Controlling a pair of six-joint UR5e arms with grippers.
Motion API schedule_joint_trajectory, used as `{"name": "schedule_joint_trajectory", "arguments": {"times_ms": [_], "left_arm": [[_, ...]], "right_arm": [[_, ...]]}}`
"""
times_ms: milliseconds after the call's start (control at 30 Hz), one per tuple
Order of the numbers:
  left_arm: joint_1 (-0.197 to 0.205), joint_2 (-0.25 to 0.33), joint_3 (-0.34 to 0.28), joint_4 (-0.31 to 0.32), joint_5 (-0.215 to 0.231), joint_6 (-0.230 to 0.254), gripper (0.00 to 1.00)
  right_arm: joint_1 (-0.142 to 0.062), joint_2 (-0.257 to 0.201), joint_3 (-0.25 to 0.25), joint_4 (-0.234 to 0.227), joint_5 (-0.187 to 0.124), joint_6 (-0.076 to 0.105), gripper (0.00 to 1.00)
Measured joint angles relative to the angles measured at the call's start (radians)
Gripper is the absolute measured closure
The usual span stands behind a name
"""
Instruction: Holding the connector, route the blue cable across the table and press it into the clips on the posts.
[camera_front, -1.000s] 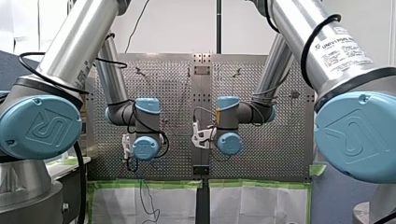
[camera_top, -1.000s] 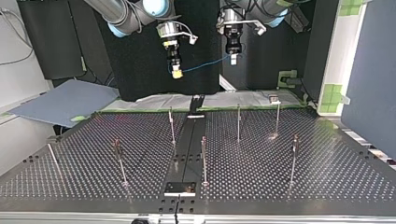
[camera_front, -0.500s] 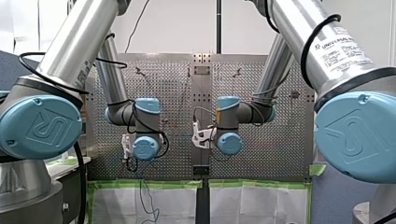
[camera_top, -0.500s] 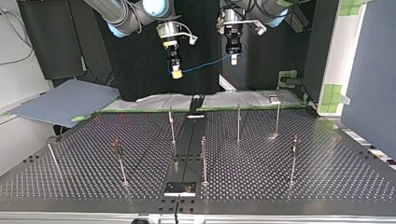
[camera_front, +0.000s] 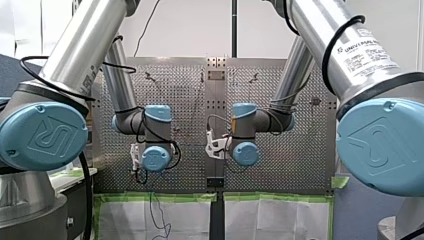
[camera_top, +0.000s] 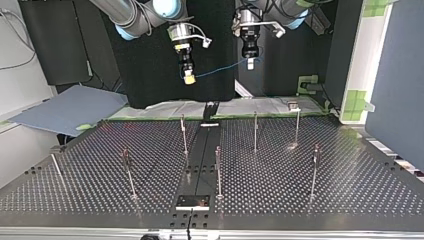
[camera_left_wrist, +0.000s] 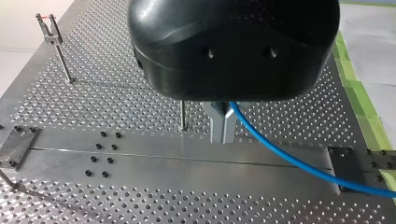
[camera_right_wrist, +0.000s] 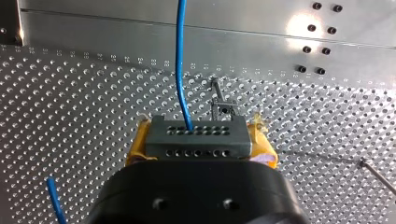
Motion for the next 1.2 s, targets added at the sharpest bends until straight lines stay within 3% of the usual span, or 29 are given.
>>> {"name": "schedule_joint_trajectory", "arguments": {"times_ms": [767,1000,1200], "left_arm": [[0.003,-0.005,-0.003,0.004,-0.004,0.005,1.00],[0.009,-0.053,-0.006,0.053,-0.032,0.035,1.00],[0.009,-0.104,-0.006,0.079,-0.035,0.038,1.00]], "right_arm": [[0.003,0.004,-0.004,0.004,-0.001,-0.002,1.00],[0.010,0.063,-0.044,0.063,-0.001,-0.004,1.00],[0.011,0.100,-0.049,0.117,-0.002,-0.005,1.00]]}}
